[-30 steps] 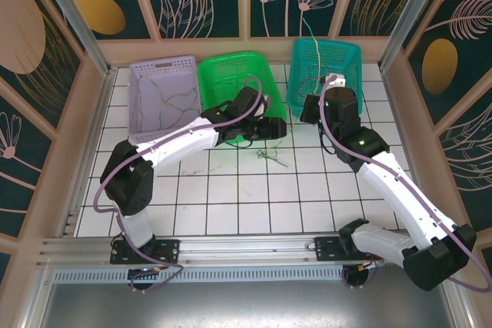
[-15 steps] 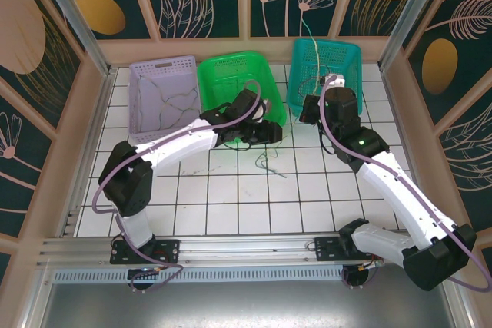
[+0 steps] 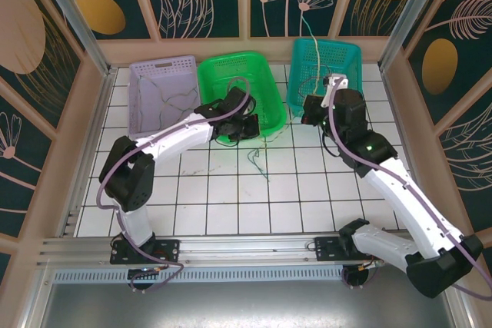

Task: Untangle the cables

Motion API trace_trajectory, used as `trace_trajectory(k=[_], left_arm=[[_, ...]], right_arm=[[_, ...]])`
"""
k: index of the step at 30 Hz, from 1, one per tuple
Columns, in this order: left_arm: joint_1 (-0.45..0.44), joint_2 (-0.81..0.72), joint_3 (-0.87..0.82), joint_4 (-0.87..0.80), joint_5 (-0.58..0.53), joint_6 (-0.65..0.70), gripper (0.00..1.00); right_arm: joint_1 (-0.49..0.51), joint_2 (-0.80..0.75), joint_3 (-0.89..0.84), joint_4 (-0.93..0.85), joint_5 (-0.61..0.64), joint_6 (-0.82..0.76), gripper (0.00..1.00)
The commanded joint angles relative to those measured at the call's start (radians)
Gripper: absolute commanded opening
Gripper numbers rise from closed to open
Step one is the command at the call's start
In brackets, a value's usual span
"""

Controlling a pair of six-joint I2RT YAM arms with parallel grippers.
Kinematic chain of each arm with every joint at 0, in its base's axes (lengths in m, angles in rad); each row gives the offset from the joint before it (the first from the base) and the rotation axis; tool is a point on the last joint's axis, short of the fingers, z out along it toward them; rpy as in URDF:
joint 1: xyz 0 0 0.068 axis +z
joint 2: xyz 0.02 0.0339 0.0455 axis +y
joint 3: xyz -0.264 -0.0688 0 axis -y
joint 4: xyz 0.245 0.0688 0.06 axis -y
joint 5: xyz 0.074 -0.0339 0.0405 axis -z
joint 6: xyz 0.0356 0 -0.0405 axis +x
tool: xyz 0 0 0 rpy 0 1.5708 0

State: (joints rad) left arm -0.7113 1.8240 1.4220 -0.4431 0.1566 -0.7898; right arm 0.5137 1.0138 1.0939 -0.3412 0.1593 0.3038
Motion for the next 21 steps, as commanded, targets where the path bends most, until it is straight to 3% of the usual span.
trace_trajectory(k=[1,13,21], left_arm=[[0.009,-0.041,-0.042,-0.111,-0.062,0.010,0.00],[0.016,-0.173,-0.232,-0.144,-0.155,-0.023,0.00],[0.027,-0.244,-0.347,-0.139,-0.188,-0.048,0.00]], right_arm=[[0.003,-0.049,0.090,0.033,-0.007,-0.006,0.00],[-0.015,-0.068,0.146,0.073,0.043,-0.034,0.00],[-0.080,-0.089,0.137,0.096,0.065,0.006,0.00]])
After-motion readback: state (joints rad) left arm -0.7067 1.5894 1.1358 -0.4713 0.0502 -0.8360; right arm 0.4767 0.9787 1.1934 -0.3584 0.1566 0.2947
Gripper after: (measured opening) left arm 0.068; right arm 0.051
